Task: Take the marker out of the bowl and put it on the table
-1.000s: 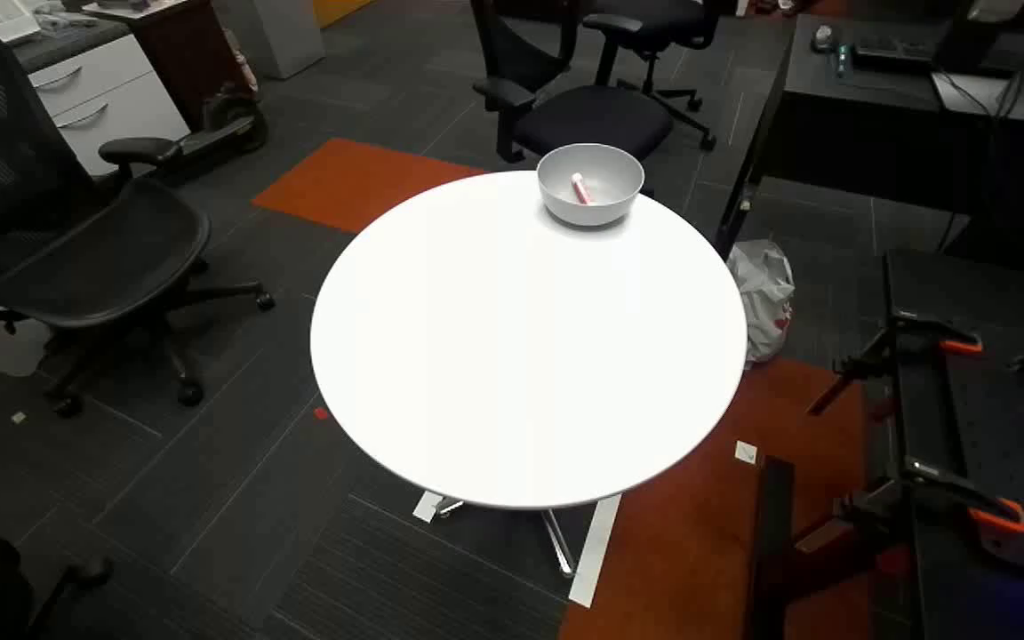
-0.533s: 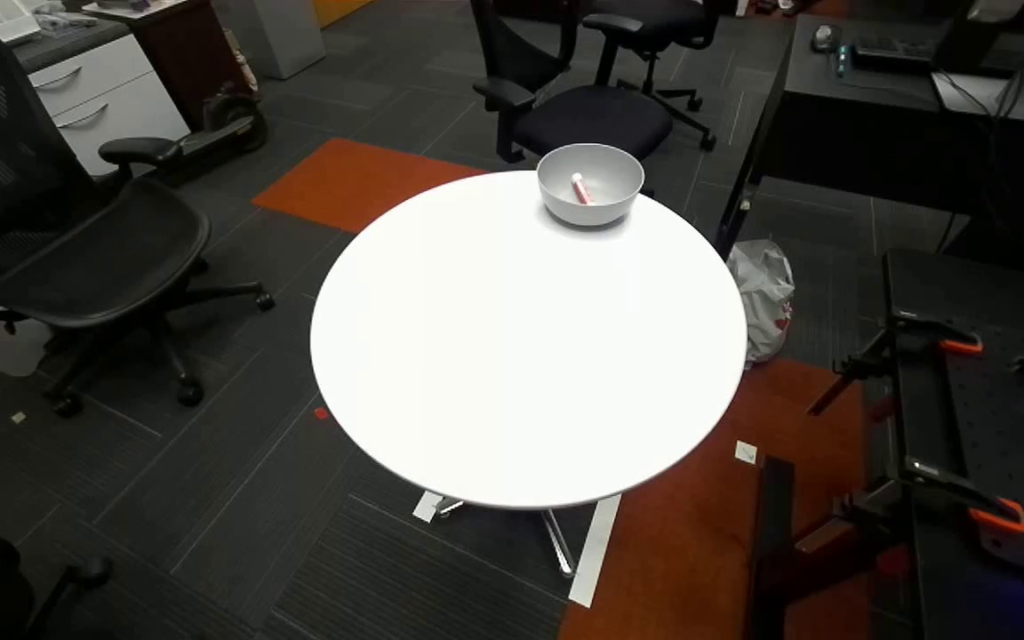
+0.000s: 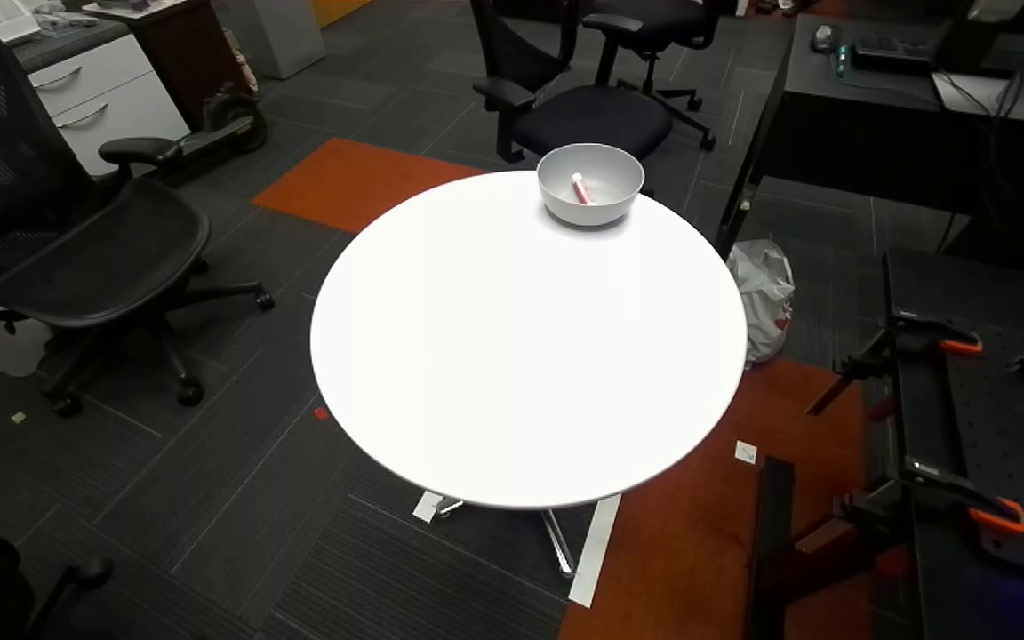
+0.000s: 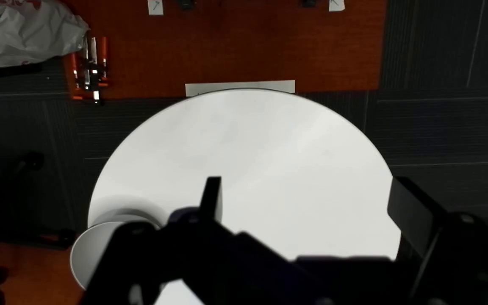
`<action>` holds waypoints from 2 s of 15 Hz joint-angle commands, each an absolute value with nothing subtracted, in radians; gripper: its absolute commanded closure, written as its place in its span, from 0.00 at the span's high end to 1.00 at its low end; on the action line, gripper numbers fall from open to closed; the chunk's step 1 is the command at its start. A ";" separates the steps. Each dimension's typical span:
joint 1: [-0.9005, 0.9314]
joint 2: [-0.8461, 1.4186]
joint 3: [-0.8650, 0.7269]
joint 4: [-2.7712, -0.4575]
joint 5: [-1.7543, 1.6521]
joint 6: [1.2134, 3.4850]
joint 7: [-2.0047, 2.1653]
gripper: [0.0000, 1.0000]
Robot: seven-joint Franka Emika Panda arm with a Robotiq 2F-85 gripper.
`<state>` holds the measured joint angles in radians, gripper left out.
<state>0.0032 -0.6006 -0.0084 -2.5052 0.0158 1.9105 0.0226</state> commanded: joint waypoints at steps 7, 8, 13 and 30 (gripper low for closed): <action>-0.049 -0.538 -0.005 -2.489 0.003 2.066 0.104 1.00; -0.060 -0.524 -0.004 -2.486 -0.001 2.095 0.124 1.00; -0.138 -0.400 0.000 -2.450 -0.056 2.282 0.253 1.00; -0.165 0.324 -0.152 -1.932 0.038 2.412 0.447 1.00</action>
